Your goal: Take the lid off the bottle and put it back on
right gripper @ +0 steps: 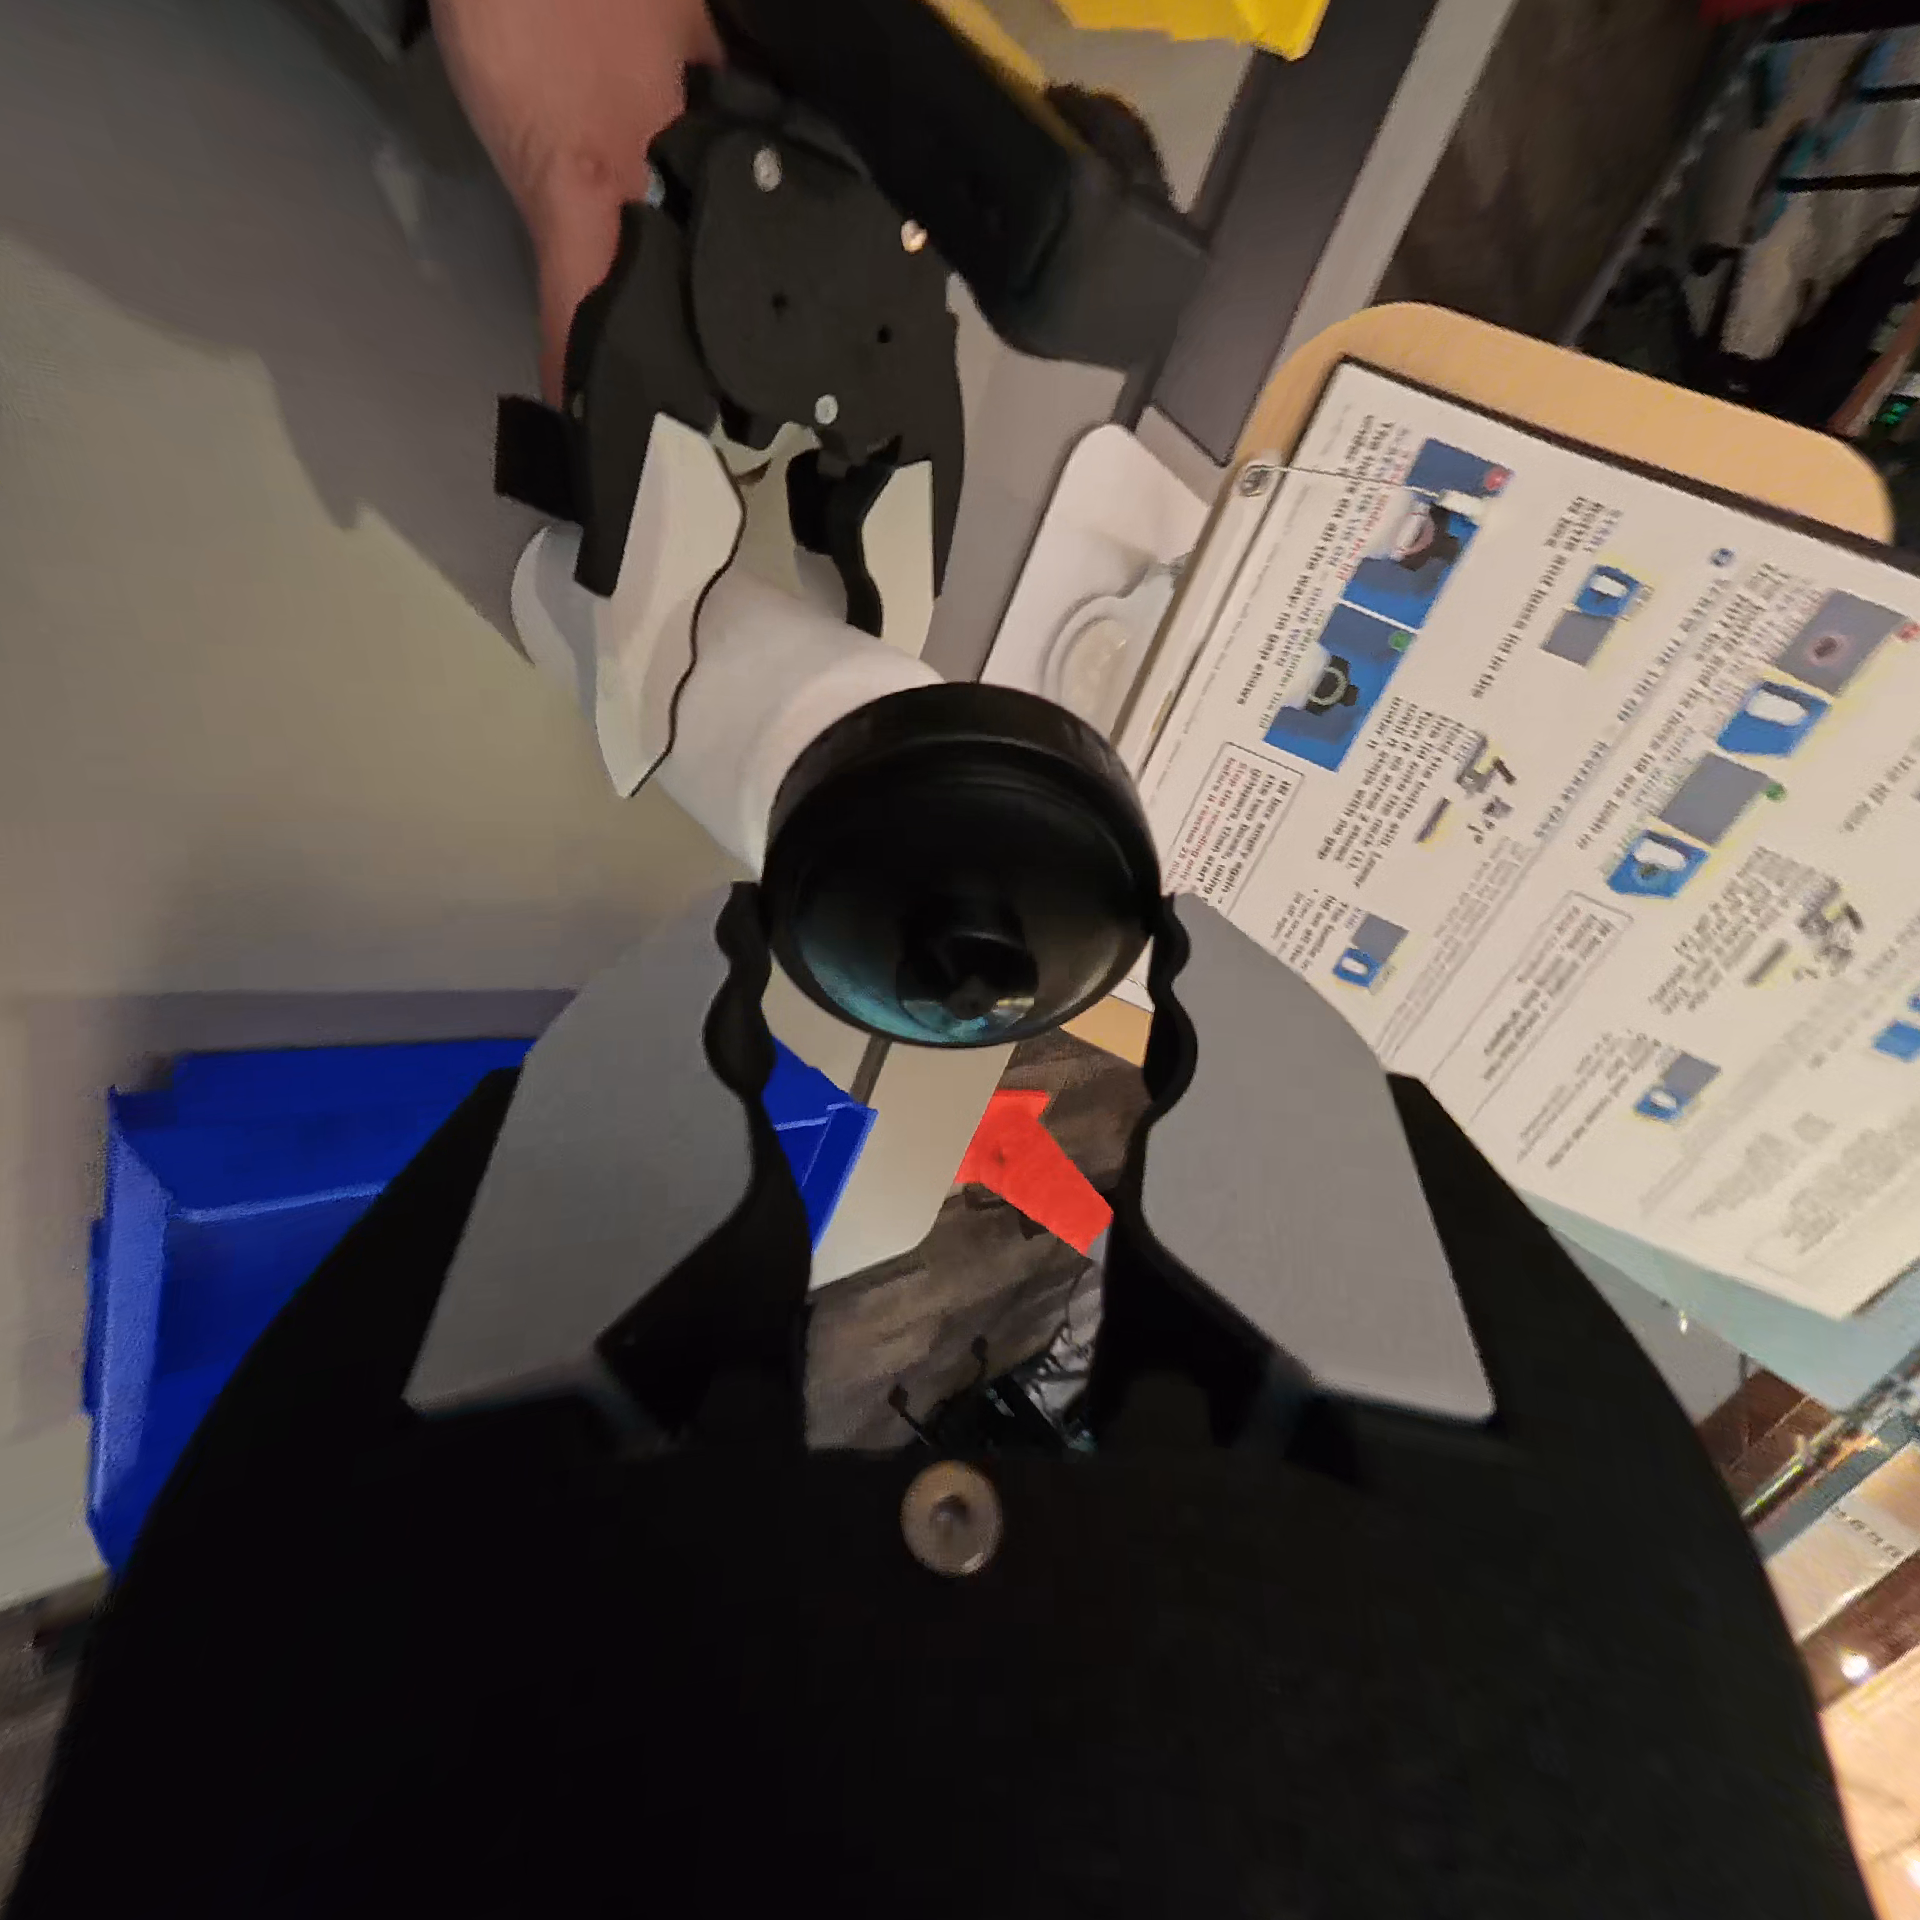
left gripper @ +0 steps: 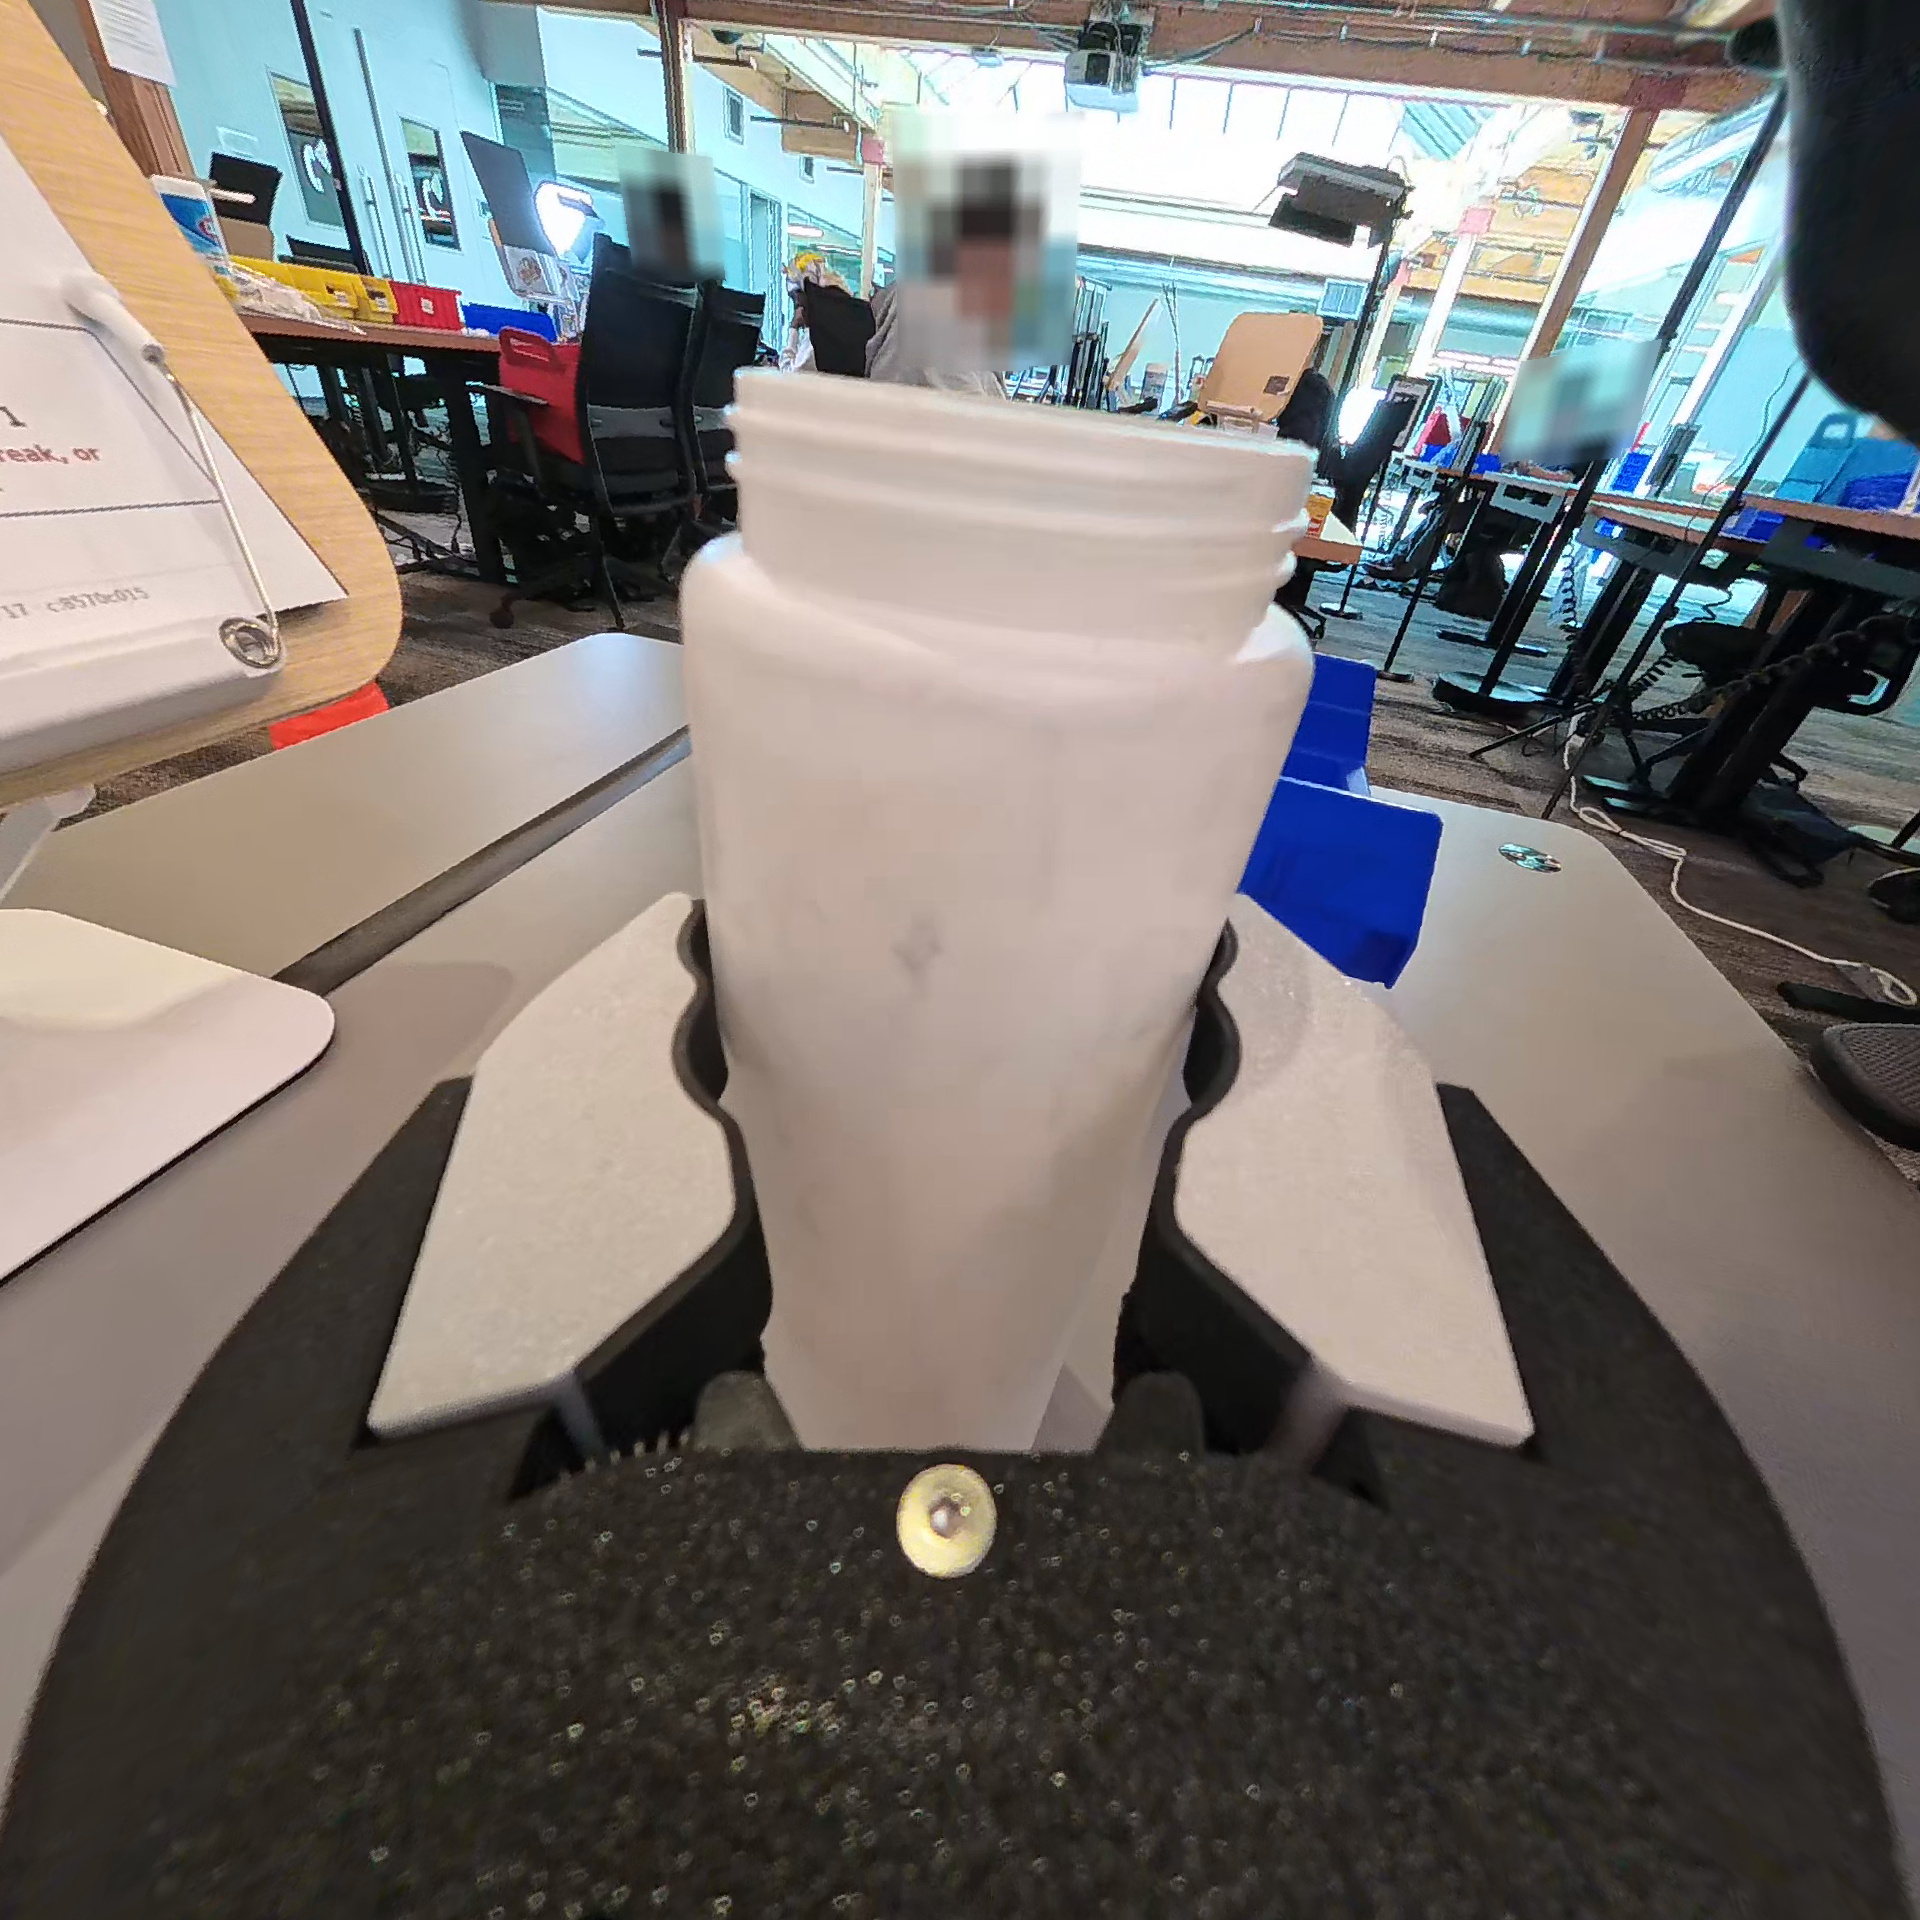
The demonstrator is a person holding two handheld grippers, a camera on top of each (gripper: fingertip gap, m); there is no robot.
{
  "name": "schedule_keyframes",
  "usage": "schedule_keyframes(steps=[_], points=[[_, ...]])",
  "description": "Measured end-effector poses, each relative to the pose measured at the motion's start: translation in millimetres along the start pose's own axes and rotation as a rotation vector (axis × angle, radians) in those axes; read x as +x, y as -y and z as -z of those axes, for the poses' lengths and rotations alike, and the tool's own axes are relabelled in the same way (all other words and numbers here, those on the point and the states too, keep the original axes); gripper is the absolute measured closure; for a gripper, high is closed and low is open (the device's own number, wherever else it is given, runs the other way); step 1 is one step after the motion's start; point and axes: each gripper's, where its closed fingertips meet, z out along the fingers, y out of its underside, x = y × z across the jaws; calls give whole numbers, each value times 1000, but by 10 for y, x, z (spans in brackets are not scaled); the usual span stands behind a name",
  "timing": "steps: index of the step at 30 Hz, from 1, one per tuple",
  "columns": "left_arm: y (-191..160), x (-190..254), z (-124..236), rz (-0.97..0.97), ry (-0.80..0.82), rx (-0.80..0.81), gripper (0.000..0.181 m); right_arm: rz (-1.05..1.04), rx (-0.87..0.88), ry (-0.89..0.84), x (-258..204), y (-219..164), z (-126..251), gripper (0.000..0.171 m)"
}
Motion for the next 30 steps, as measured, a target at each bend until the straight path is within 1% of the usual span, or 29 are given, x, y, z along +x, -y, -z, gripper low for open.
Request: schedule_keyframes(steps=[3, 7, 10, 13, 14, 16, 19, 21, 22, 23, 24, 27, 30], points=[[-1, 0, 2, 3, 0, 2, 93, -129, 59, -97, 66, -113, 231, 101], [-2, 0, 7, 5, 1, 0, 93, -353, 139, -243, 156, -439, 538, 101], [-2, -1, 6, 6, 2, 0, 93, -530, 193, -366, 134, -720, 757, 101], [-3, -1, 9, 6, 1, 0, 93, -743, 223, -486, -27, -1064, 940, 101], [-2, -1, 9, 6, 1, 0, 93, -821, 219, -511, -124, -1209, 951, 101], [-2, -1, 9, 8, 2, 1, 93, -1017, 131, -524, -409, -1630, 846, 101], [-4, 0, 16, 10, 6, 0, 93, -1293, -22, -401, -1044, -2242, 432, 101], [-6, 2, 21, 11, 7, -1, 93, -1461, -90, -253, -1510, -2535, 87, 101], [-7, 2, 18, 11, 5, -2, 93, -1526, -138, -142, -1756, -2632, -84, 101], [-7, 2, 15, 11, 4, -4, 93, -1572, -192, -29, -1997, -2706, -231, 100], [-8, 1, 11, 12, 1, -5, 93, -1612, -225, 41, -2179, -2776, -359, 100], [-7, 0, 3, 16, 1, -3, 93, -1731, -276, 196, -2529, -2853, -728, 100], [-10, 2, 14, 15, 4, -5, 93, -1741, -408, 359, -2890, -2834, -990, 100]])
